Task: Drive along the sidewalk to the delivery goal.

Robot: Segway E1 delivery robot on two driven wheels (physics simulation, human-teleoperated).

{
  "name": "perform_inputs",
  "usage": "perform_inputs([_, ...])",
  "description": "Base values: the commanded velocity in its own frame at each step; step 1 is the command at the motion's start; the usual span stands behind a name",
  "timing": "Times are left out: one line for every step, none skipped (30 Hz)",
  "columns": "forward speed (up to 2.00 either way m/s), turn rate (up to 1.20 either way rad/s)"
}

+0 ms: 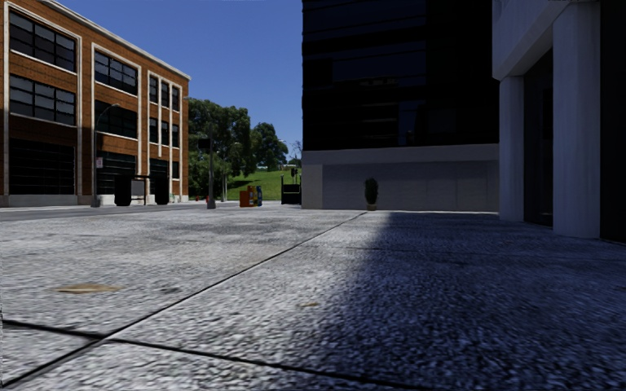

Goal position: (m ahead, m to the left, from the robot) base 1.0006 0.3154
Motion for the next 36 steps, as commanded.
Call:
perform_inputs([2.0,0.1])
perform_inputs([2.0,0.1])
perform_inputs([1.88,0.04])
perform_inputs([1.66,0.0])
perform_inputs([0.9,0.0])
perform_inputs([0.9,0.0])
perform_inputs([0.6,0.0])
perform_inputs([0.0,0.0])
perform_inputs([0.0,0.0])
perform_inputs([0.0,0.0])
perform_inputs([0.0,0.0])
perform_inputs([0.0,0.0])
perform_inputs([0.0,0.0])
perform_inputs([0.0,0.0])
perform_inputs([0.0,0.0])
perform_inputs([0.0,0.0])
perform_inputs([0.0,0.0])
perform_inputs([0.0,0.0])
perform_inputs([0.0,0.0])
perform_inputs([0.0,0.0])
perform_inputs([0.0,0.0])
perform_inputs([0.0,0.0])
perform_inputs([0.0,0.0])
perform_inputs([0.0,0.0])
perform_inputs([0.0,0.0])
perform_inputs([0.0,0.0])
perform_inputs([0.0,0.0])
perform_inputs([0.0,0.0])
perform_inputs([0.0,0.0])
perform_inputs([0.0,0.0])
perform_inputs([0.0,0.0])
perform_inputs([0.0,0.0])
perform_inputs([0.0,0.0])
perform_inputs([0.0,0.0])
perform_inputs([0.0,0.0])
perform_inputs([0.0,0.0])
